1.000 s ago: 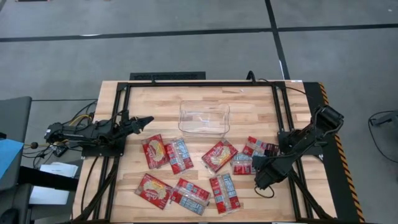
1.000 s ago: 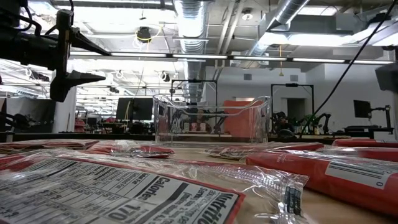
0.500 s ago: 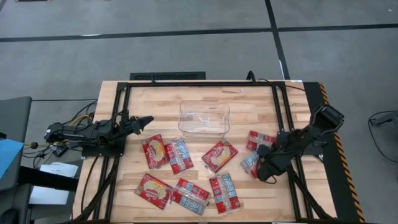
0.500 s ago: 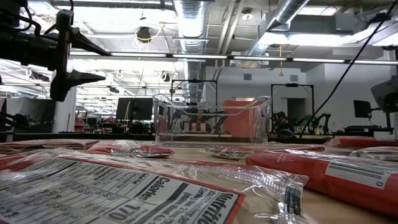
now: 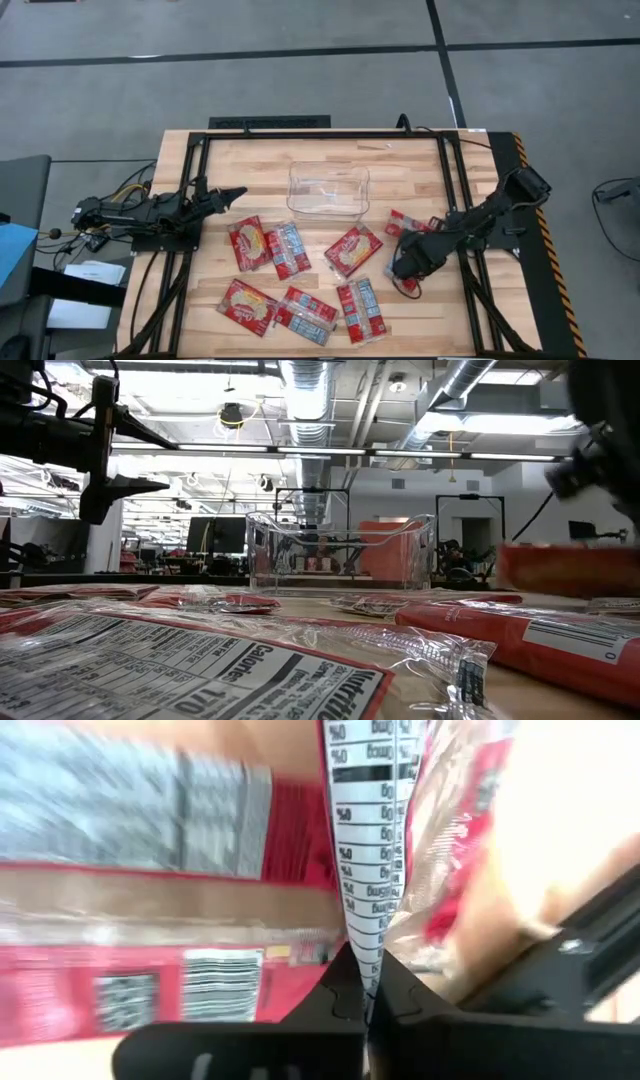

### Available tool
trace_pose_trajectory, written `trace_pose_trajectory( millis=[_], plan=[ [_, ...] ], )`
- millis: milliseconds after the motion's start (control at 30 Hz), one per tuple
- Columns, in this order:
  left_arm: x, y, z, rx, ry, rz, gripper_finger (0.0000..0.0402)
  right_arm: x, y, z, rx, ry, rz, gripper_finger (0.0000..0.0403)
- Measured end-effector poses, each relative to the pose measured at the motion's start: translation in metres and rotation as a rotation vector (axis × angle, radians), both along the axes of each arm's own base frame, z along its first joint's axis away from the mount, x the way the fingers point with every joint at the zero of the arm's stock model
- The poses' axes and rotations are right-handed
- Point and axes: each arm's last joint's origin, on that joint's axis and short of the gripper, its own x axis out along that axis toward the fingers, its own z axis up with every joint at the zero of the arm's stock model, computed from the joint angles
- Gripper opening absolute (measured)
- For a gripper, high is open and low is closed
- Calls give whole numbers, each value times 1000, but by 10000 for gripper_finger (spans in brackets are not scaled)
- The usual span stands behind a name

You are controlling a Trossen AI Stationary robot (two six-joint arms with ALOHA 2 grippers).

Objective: Sort popcorn bags into baskets
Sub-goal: Put the red popcorn bag into the transparent bin

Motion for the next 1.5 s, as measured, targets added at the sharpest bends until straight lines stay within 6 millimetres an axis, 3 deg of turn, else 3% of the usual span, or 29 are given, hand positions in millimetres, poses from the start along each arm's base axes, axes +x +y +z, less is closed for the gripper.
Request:
trace_pose_trajectory(
  millis=[333, 500, 600, 700, 867, 1067, 1300, 1500],
  plan=[
    [0, 0, 0, -15, -11, -7, 263, 19, -31, 122, 55, -134, 47, 4],
    [0, 0, 0, -15, -11, -7, 263, 23, -56, 183, 156, -361, 88, 4],
    [0, 0, 0, -16, -13, -10, 263, 32, -73, 205, 166, -459, 174, 4],
    [0, -1, 0, -27, -21, -29, 263, 55, -93, 214, 130, -539, 257, 4],
    [1, -1, 0, -33, -22, -57, 263, 101, -122, 198, 99, -540, 419, 4],
    [1, -1, 0, -24, -16, -52, 263, 161, -134, 149, 102, -460, 545, 4],
    [1, -1, 0, -24, -16, -44, 263, 190, -143, 87, 159, -265, 536, 4],
    [1, -1, 0, -22, -15, -44, 263, 203, -161, 53, 148, -172, 530, 7]
  ],
)
